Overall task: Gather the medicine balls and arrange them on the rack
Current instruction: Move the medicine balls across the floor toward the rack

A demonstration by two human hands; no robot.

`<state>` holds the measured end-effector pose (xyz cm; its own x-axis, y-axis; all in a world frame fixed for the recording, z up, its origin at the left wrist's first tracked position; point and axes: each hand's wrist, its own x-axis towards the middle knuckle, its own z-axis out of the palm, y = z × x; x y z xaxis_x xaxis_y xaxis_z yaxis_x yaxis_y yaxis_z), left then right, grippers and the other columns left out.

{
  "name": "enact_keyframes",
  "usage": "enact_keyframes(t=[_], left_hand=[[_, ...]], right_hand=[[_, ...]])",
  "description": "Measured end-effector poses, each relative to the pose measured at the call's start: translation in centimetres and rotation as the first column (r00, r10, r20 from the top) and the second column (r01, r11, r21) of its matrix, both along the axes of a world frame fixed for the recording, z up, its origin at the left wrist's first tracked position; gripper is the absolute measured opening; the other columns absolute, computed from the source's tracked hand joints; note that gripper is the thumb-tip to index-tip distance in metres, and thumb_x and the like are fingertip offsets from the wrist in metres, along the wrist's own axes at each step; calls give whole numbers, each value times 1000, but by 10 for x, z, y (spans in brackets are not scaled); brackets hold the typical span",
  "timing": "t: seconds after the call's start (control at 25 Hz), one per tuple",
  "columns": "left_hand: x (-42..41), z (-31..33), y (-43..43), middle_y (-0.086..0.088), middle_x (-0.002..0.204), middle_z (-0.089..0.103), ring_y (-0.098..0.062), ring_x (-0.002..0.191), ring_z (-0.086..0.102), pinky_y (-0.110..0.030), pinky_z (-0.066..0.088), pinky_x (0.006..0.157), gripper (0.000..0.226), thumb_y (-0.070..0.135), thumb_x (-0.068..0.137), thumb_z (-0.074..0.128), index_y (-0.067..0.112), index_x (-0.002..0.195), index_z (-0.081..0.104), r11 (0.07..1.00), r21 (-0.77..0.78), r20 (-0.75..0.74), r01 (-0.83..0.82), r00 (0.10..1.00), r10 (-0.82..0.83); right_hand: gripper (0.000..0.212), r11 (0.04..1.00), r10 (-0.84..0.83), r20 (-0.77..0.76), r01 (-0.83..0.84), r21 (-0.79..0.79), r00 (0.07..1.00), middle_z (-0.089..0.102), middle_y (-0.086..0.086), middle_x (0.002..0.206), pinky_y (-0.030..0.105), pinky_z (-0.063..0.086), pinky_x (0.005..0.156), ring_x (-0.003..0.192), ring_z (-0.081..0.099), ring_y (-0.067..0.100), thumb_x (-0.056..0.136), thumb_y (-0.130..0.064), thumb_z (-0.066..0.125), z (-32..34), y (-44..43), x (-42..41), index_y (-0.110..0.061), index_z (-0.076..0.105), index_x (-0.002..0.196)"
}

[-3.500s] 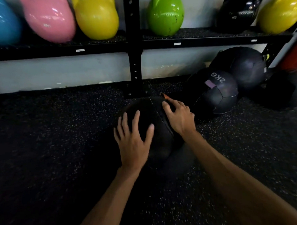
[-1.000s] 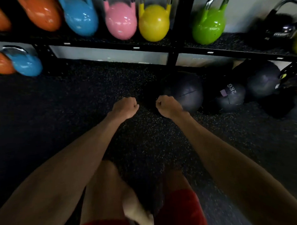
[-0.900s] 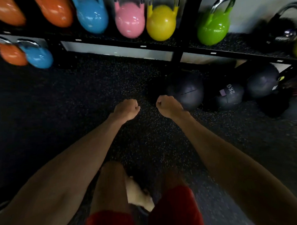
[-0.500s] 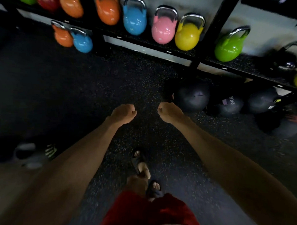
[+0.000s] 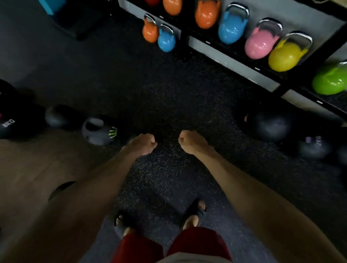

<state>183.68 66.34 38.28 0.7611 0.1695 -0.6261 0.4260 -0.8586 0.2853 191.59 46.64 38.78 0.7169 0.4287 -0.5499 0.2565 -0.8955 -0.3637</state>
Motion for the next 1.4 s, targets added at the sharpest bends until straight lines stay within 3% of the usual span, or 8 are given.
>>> enact_keyframes(t=[0.4, 0.68, 0.96, 1.08, 1.24, 1.4], left_hand=[[-109, -38, 185, -13, 113, 70, -31, 103, 66, -41, 53, 89, 33, 37, 101, 49, 13, 113, 68, 994, -34, -24, 100, 995, -101], [-79, -96, 231, -11, 121, 67, -30, 110, 63, -38, 50, 90, 33, 36, 102, 49, 13, 118, 66, 983, -37, -84, 182, 979, -185], [4, -177, 261, -13, 114, 69, -30, 99, 65, -38, 53, 84, 31, 33, 102, 48, 12, 117, 64, 966, -90, -151, 243, 955, -254], [35, -228, 270, -13, 113, 70, -30, 96, 66, -36, 49, 79, 33, 34, 103, 46, 13, 125, 59, 955, -104, -153, 279, 944, -292], [60, -331, 294, -16, 125, 65, -35, 109, 64, -42, 53, 91, 39, 31, 102, 49, 17, 139, 49, 944, -143, -168, 299, 932, -321], [84, -442, 320, -16, 145, 42, -36, 125, 53, -45, 49, 98, 60, 29, 101, 53, 29, 155, 25, 932, -134, -166, 336, 920, -356]], right_hand=[[37, 996, -71, -39, 69, -50, 997, 62, 21, 126, 38, 47, 81, 112, 62, 37, 104, -31, 39, -39, 178, -130, -8, 60, 125], [37, 984, -175, -71, 172, -55, 982, 60, 22, 130, 40, 49, 87, 118, 59, 38, 105, -29, 41, -108, 227, -121, -5, 58, 127], [37, 936, -350, -155, 350, -24, 924, 61, 22, 127, 45, 50, 89, 116, 60, 38, 105, -28, 38, -189, 266, -66, -8, 53, 132], [36, 914, -403, -185, 403, -38, 896, 59, 22, 128, 46, 50, 91, 117, 57, 40, 104, -26, 41, -241, 285, -49, -11, 50, 135], [44, 882, -466, -237, 467, -54, 852, 54, 21, 131, 49, 52, 93, 118, 56, 40, 100, -24, 44, -345, 311, -37, -16, 40, 143], [65, 844, -535, -222, 525, -109, 815, 28, 19, 156, 56, 40, 109, 139, 35, 41, 100, -30, 48, -456, 337, -31, -26, 17, 157]])
